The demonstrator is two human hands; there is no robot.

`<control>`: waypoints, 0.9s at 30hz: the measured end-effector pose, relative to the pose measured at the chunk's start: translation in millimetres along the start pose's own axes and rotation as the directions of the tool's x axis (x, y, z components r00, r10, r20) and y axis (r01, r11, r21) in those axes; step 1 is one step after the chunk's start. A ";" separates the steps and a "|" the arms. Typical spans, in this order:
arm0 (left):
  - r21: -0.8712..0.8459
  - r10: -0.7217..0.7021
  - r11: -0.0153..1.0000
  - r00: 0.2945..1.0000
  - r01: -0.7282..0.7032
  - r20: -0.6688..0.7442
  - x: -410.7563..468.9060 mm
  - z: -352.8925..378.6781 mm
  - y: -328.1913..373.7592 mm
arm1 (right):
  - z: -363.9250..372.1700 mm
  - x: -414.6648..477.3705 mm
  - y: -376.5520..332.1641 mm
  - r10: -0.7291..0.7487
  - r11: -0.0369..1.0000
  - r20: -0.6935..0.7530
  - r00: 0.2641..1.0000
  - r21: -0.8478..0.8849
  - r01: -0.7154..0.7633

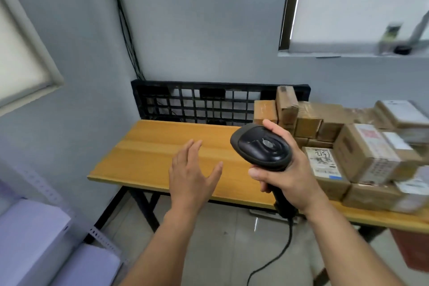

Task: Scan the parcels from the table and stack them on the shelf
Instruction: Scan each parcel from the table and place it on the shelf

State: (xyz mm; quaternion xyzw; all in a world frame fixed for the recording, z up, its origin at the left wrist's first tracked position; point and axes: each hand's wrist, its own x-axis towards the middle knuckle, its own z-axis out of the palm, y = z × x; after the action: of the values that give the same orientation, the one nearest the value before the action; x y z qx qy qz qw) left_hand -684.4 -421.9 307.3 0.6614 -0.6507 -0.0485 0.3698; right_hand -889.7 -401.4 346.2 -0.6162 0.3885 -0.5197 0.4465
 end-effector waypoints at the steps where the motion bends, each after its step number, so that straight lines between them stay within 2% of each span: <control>1: -0.003 0.008 1.000 1.000 -0.008 0.019 -3.9 10.5 13.9 | -15.6 -5.4 2.1 0.007 1.000 -0.012 1.000 -0.007 -0.007; 13: -0.102 0.167 0.984 0.949 -0.144 0.266 -15.8 108.2 139.9 | -160.6 -55.5 11.6 0.043 0.995 -0.262 0.964 -0.075 -0.064; 22: -0.212 0.278 0.956 0.854 -0.202 0.439 10.7 194.8 232.8 | -242.4 -83.9 20.0 0.106 0.987 -0.516 0.850 -0.052 -0.155; 27: -0.170 0.307 0.952 0.816 -0.256 0.490 22.7 244.8 281.5 | -276.9 -91.3 22.6 0.133 0.981 -0.589 0.797 -0.037 -0.191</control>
State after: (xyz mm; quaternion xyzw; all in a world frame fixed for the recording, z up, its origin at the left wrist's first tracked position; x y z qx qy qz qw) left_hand -1046.8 -512.7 295.5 0.5025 -0.8127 -0.1981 0.2185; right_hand -1177.9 -362.6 314.8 -0.4119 0.5820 -0.6244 0.3191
